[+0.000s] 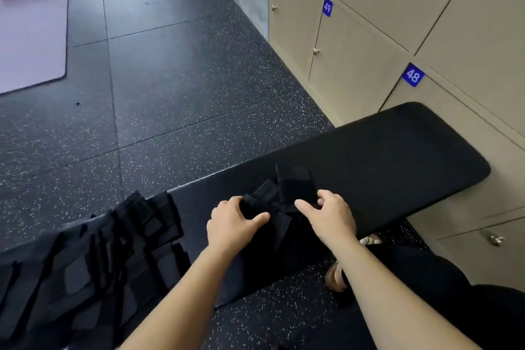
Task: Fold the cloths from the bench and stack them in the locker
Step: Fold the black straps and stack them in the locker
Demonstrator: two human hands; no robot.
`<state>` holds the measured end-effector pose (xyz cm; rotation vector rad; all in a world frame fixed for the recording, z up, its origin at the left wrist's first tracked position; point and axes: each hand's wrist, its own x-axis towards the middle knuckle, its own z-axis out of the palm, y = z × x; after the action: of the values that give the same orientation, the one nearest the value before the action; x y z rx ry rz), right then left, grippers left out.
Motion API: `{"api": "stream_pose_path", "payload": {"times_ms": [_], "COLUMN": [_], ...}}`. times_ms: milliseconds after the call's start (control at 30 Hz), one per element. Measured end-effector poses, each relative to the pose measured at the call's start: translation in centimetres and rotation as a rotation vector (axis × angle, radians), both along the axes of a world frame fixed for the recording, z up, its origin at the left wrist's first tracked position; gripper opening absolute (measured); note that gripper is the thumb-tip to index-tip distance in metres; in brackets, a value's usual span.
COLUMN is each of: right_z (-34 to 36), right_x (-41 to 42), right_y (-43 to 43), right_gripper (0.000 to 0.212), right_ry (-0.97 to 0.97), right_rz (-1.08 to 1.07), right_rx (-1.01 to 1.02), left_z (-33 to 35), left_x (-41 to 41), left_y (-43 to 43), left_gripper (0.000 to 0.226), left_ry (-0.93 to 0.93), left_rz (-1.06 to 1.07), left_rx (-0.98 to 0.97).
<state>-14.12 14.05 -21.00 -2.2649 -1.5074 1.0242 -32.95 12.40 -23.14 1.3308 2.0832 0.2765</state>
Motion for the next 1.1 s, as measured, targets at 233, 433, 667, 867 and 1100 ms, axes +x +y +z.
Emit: {"api": "stream_pose_path", "payload": {"times_ms": [233,433,667,867,1100], "right_z": [-0.9,-0.7,-0.5,1.8,6.1], "right_x": [-1.2,-1.4,-0.4,0.9,4.6], "right_y": [0.7,0.7,0.4,0.4,0.0], "right_gripper": [0.072,0.066,0.016,0.007,0.014], "right_ry": [0.037,0.046,0.310,0.653,0.838], "right_rz": [-0.092,-0.074,-0.221,-0.433,-0.581], "right_rx": [-0.083,-0.086,0.027,0.201,0.416], "left_z": [-0.1,0.5,0.7,2.4,6.7], "left_x": [1.2,1.8,2.0,3.0,6.0], "left_y": [0.9,1.3,1.2,1.4,2.5], "left_gripper": [0.064,0.048,0.037,0.016,0.024], "left_ry": [-0.168,-0.213,-0.493,-0.777,-0.928], "left_rz": [0.110,0.057,0.170,0.278,0.224], "left_rx": [-0.023,-0.019,-0.060,-0.059,0.062]}}
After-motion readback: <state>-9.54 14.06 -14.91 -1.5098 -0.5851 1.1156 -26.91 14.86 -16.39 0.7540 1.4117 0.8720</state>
